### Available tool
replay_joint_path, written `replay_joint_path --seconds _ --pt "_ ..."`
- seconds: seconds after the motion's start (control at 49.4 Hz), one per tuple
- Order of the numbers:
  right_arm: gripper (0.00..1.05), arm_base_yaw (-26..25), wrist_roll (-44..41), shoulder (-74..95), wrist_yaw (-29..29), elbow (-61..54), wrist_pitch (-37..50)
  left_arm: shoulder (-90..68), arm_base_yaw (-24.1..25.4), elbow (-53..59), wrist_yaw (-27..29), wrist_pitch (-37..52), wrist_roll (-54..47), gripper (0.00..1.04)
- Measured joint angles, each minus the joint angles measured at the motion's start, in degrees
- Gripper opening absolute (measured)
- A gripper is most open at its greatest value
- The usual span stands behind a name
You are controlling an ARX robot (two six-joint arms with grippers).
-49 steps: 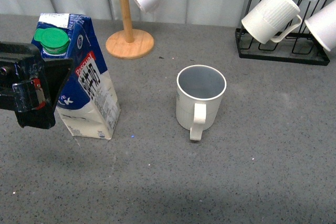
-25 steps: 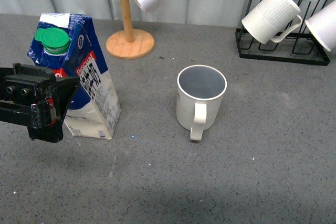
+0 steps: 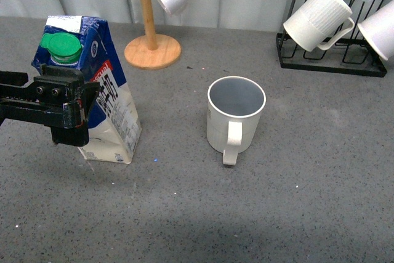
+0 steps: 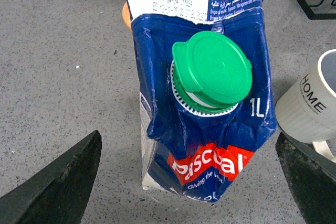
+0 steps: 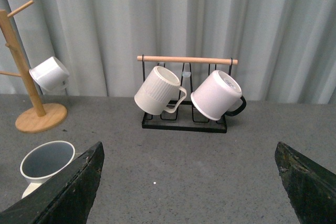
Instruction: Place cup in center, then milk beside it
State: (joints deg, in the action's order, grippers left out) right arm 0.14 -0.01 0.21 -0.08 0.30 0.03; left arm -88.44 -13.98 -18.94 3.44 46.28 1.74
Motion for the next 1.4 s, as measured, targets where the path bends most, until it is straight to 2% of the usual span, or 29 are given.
replay_joint_path --seconds 0.405,0.425,0.506,0.83,1.012,1.255,1.396 --pt "0.95 0.0 0.0 0.0 0.0 0.0 0.0 -4.13 1.86 -3.69 -1.03 2.21 1.9 0.98" --pt "0.95 0.0 0.0 0.0 0.0 0.02 0.0 -4.28 1.92 -3.85 -1.03 2.21 1.88 0.96" --pt "0.95 0.0 0.0 0.0 0.0 0.0 0.0 -4.79 2.21 -4.15 -1.05 2.23 1.95 0.79" --pt "0.95 0.0 0.0 0.0 0.0 0.0 0.0 -3.56 1.73 -4.24 -0.66 2.43 2.4 0.32" --pt "0.95 0.0 0.0 0.0 0.0 0.02 0.0 -2.54 -2.4 -5.51 1.38 2.14 2.86 0.23" --pt "0.95 0.0 0.0 0.0 0.0 0.02 0.0 -9.07 -12.48 -9.73 5.99 4.31 2.89 0.14" --pt "0.95 0.0 0.0 0.0 0.0 0.0 0.0 -12.04 -14.08 -11.87 7.3 4.79 3.04 0.13"
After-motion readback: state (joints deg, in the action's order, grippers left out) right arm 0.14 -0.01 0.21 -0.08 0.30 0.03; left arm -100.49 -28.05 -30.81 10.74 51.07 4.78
